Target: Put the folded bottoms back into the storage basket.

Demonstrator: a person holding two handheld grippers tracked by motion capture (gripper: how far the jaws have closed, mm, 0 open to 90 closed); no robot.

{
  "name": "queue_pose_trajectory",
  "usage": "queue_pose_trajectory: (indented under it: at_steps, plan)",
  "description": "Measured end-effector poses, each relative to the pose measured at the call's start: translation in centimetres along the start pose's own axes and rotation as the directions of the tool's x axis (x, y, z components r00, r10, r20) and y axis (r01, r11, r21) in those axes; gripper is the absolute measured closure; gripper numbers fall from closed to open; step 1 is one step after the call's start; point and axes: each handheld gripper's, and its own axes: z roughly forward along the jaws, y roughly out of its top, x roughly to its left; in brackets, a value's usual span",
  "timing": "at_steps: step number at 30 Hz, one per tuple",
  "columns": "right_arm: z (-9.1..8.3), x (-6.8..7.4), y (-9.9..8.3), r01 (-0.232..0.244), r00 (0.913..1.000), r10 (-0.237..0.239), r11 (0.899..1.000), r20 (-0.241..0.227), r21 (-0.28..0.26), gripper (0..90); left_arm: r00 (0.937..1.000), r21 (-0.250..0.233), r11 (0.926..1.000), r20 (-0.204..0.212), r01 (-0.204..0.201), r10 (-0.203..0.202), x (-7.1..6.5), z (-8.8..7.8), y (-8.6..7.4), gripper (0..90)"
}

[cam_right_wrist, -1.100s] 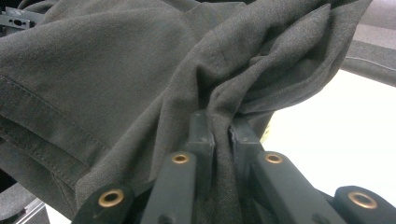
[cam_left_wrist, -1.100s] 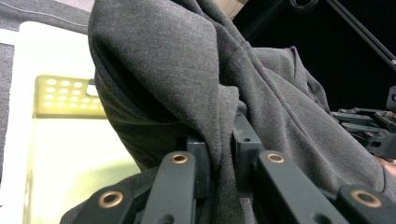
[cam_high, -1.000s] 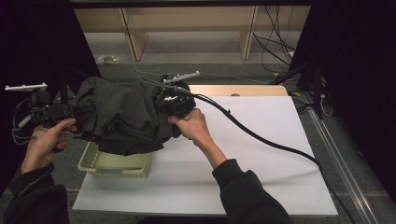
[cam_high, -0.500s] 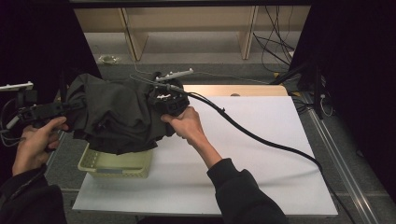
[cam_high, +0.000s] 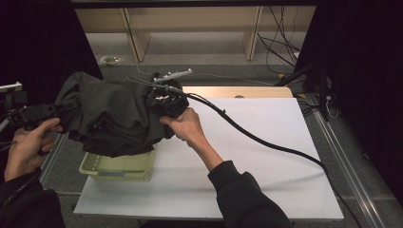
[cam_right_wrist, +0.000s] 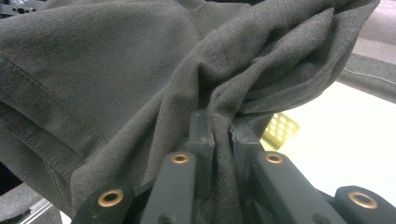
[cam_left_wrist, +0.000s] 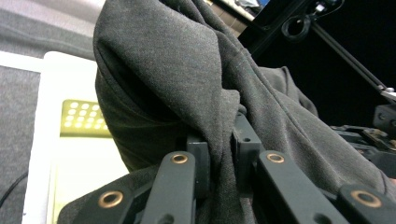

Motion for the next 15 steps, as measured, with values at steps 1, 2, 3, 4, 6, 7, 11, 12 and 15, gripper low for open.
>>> queue_pose_trajectory:
  at_steps: [1, 2, 3, 4, 6, 7, 11, 12, 15]
  plan:
    - [0.2, 0.0, -0.1, 0.005, 1.0, -0.005, 1.0, 0.006, 0.005, 82.8, 1.0, 0.009, 1.0, -0.004, 0.003, -0.003, 0.2, 0.2, -0.1, 80.8]
    - [0.3, -0.1, -0.2, 0.005, 0.9999, -0.006, 1.0, 0.011, 0.014, 82.8, 1.0, 0.009, 1.0, -0.004, 0.003, -0.003, 0.2, 0.2, -0.1, 80.8]
    - [0.6, -0.1, -0.4, 0.008, 0.9998, -0.008, 1.0, 0.018, 0.024, 82.7, 0.9999, 0.018, 0.9998, -0.011, 0.012, -0.012, 0.5, 0.6, -0.2, 80.8]
    - [0.6, -0.1, -0.4, 0.008, 0.9998, -0.008, 1.0, 0.018, 0.024, 82.7, 0.9999, 0.018, 0.9998, -0.011, 0.012, -0.012, 0.5, 0.6, -0.2, 80.8]
    - [1.1, -0.2, -0.7, 0.01, 0.9996, -0.011, 0.999, 0.025, 0.038, 82.7, 0.9997, 0.026, 0.9995, -0.019, 0.018, -0.017, 1.0, 1.0, -0.4, 80.8]
    - [1.4, -0.2, -0.8, 0.005, 0.9997, -0.006, 0.999, 0.023, 0.045, 82.6, 0.9996, 0.028, 0.9994, -0.021, 0.02, -0.019, 1.1, 1.1, -0.4, 80.8]
    - [2.1, -0.3, -1.3, -0.001, 0.9997, -0.001, 0.998, 0.023, 0.062, 82.3, 0.9992, 0.029, 0.9992, -0.029, 0.028, -0.027, 1.5, 1.2, -0.5, 80.7]
    - [2.1, -0.3, -1.3, -0.001, 0.9997, -0.001, 0.998, 0.023, 0.062, 82.3, 0.999, 0.031, 0.999, -0.033, 0.033, -0.032, 1.7, 1.3, -0.6, 80.7]
    - [2.7, -0.2, -1.7, -0.006, 0.9997, 0.004, 0.997, 0.023, 0.076, 81.9, 0.9982, 0.041, 0.9985, -0.05, 0.035, -0.033, 2.0, 1.6, -0.8, 80.8]
